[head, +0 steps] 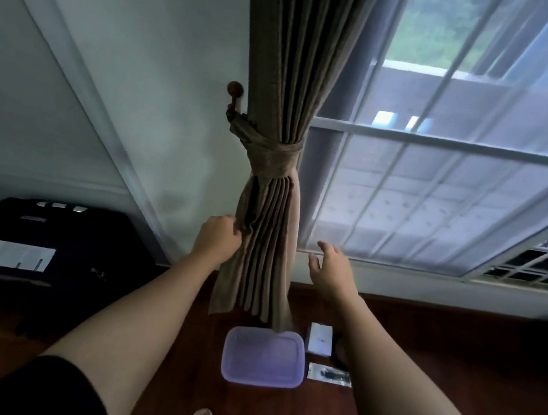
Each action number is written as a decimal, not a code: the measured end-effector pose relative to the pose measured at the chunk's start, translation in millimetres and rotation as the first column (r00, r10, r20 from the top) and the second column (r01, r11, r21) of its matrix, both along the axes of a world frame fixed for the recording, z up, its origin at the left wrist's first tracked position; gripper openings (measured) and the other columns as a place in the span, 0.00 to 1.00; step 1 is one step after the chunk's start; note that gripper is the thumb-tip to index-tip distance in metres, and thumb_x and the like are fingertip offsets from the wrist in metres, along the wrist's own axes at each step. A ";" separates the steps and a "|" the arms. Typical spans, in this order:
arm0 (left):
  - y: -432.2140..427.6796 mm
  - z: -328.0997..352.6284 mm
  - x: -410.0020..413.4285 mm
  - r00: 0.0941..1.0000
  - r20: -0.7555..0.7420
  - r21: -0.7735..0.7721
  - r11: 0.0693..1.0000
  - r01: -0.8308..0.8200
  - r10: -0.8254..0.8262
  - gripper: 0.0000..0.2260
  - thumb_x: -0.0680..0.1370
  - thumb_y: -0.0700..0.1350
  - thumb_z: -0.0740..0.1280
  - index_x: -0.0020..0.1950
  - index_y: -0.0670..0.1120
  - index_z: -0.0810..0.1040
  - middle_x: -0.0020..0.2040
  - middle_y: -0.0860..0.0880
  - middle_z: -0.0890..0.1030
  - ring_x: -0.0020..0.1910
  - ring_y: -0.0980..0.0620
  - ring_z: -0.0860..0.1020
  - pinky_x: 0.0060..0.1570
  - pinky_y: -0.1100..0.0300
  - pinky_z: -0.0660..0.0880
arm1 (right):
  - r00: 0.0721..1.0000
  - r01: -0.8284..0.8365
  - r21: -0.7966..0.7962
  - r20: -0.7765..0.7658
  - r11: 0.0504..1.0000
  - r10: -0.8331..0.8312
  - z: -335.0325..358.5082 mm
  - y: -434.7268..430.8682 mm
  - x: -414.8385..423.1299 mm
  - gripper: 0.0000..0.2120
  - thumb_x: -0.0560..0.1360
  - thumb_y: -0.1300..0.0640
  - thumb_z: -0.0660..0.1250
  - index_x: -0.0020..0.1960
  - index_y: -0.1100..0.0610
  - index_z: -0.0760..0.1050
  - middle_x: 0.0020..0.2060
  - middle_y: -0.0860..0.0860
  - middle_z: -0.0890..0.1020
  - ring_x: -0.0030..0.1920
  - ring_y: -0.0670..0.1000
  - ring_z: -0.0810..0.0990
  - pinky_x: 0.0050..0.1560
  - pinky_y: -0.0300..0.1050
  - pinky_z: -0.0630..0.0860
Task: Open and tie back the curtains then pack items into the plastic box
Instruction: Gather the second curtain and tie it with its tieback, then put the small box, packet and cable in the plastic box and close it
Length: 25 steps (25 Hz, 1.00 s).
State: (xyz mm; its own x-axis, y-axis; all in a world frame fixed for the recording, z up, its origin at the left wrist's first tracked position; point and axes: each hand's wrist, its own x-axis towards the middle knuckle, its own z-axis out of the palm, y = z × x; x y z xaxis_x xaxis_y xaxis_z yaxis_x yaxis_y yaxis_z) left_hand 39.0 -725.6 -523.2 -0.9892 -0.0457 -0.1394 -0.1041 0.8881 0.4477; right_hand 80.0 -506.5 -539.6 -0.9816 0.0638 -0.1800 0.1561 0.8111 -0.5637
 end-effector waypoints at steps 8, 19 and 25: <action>63.0 -63.7 113.1 0.968 0.221 0.018 0.992 -0.125 0.118 0.19 0.80 0.46 0.57 0.71 0.43 0.68 0.65 0.38 0.73 0.61 0.39 0.73 0.58 0.51 0.73 | 0.979 -0.178 0.071 0.117 0.981 0.169 -57.2 75.3 89.1 0.27 0.81 0.47 0.52 0.73 0.63 0.57 0.72 0.59 0.63 0.72 0.56 0.61 0.70 0.47 0.58; 87.4 -264.4 221.3 0.897 0.361 -0.062 0.966 -0.250 0.255 0.20 0.81 0.48 0.57 0.71 0.42 0.67 0.67 0.40 0.74 0.65 0.40 0.72 0.62 0.52 0.69 | 0.904 -0.354 0.070 0.279 0.933 0.323 -262.4 91.4 167.8 0.30 0.80 0.45 0.52 0.75 0.62 0.53 0.74 0.58 0.59 0.74 0.56 0.59 0.71 0.48 0.56; 60.2 -477.3 204.4 0.915 0.331 -0.144 0.971 -0.190 0.228 0.19 0.80 0.48 0.58 0.68 0.39 0.70 0.63 0.36 0.76 0.60 0.36 0.75 0.57 0.49 0.73 | 0.896 -0.362 0.215 0.347 0.907 0.275 -484.6 85.8 153.0 0.34 0.79 0.41 0.50 0.75 0.62 0.48 0.75 0.60 0.52 0.76 0.57 0.51 0.73 0.50 0.52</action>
